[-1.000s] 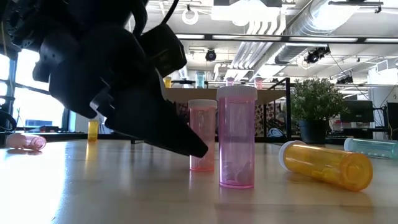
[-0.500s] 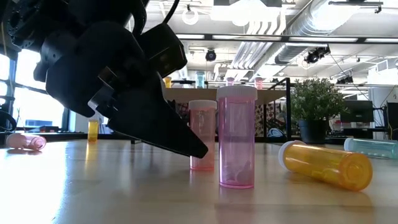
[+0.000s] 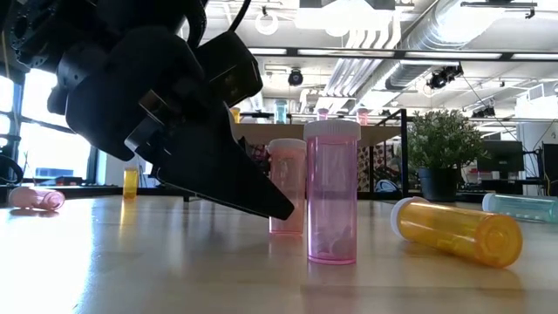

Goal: Pick and place medicine bottles onto shelf by color
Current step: Put the right pink pill bottle aligned with the other pink pill bottle

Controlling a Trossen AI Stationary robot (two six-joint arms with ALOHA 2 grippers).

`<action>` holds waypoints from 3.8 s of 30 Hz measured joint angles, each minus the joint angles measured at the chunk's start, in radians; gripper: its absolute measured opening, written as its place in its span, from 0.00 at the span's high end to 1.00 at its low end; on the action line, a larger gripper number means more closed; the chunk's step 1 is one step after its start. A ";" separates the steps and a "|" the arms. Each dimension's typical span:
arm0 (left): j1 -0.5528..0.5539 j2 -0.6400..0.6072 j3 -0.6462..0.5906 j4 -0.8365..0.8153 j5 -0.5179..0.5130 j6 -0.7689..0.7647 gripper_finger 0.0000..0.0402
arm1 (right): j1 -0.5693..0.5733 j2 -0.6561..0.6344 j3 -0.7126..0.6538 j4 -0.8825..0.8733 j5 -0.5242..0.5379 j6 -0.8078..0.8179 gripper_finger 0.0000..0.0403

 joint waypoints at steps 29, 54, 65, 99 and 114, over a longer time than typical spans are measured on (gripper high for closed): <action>0.139 -0.269 0.000 -0.157 0.083 -0.009 0.78 | 0.000 0.000 0.000 -0.051 -0.099 -0.021 0.43; 0.358 -0.613 -0.001 -0.504 0.112 0.185 0.78 | 0.188 0.252 0.000 -0.128 -0.229 -0.234 0.43; 0.419 -0.671 0.000 -0.566 0.113 0.264 0.78 | 0.223 0.389 0.000 -0.159 -0.220 -0.263 0.43; 0.423 -0.686 0.000 -0.576 0.112 0.190 0.78 | 0.255 -0.222 -1.154 0.891 -0.174 -0.096 0.43; 0.387 -0.686 0.000 -0.620 0.112 0.184 0.78 | 0.257 -0.036 -1.253 1.352 -0.293 -0.127 0.43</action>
